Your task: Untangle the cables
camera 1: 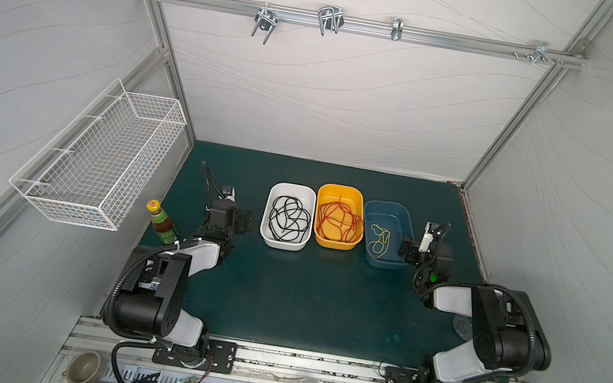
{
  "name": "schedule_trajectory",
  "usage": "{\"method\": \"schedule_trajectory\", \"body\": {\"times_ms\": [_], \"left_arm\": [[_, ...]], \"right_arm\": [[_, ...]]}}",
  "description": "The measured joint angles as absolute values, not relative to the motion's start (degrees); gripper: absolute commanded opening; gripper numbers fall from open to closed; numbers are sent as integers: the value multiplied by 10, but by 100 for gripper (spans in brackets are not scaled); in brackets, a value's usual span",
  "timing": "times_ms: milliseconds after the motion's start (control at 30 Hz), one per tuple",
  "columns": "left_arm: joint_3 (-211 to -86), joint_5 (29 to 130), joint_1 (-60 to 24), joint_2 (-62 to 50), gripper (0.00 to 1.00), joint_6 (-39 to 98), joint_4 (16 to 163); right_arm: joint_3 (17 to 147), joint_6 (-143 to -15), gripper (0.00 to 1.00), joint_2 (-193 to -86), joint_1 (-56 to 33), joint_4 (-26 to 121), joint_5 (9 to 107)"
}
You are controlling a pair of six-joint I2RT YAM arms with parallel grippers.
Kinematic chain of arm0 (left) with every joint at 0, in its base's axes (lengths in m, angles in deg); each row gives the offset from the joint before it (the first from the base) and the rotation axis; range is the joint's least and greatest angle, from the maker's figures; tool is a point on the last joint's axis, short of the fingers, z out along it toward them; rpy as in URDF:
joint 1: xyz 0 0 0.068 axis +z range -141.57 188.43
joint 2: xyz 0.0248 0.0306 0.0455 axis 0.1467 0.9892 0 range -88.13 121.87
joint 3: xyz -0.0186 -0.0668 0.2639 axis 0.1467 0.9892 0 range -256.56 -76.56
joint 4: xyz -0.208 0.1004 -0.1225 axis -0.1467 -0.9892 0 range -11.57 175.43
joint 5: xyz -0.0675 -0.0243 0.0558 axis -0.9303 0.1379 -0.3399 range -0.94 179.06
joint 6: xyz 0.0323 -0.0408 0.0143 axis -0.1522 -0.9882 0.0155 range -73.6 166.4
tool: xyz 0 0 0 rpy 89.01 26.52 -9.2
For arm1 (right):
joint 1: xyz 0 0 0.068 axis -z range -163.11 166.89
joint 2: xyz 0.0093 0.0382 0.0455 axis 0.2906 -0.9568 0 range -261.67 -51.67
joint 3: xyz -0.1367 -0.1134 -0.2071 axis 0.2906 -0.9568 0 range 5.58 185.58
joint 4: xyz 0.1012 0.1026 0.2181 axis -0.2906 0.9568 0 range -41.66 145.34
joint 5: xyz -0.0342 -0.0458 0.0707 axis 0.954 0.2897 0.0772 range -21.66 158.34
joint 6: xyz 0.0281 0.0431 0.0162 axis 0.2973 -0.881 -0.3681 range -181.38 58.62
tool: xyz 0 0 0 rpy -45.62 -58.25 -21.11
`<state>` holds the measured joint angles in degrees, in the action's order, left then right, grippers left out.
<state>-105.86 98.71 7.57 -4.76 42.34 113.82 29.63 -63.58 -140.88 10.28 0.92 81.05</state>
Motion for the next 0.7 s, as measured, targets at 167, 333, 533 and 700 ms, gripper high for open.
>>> {"method": "schedule_trajectory", "body": {"times_ms": [167, 333, 533, 700], "left_arm": [[-1012, 977, 78, -13, 100, 442, 1242], [-1004, 961, 83, 7, 100, 447, 1262], [-1005, 954, 91, 7, 100, 447, 1275], [-1005, 951, 91, 7, 100, 447, 1278]], "right_arm": [[296, -636, 99, -1409, 103, 9, 810], [296, -637, 99, -1409, 104, 9, 809], [296, -640, 99, -1409, 105, 10, 806], [296, -639, 99, -1409, 105, 12, 806]]}}
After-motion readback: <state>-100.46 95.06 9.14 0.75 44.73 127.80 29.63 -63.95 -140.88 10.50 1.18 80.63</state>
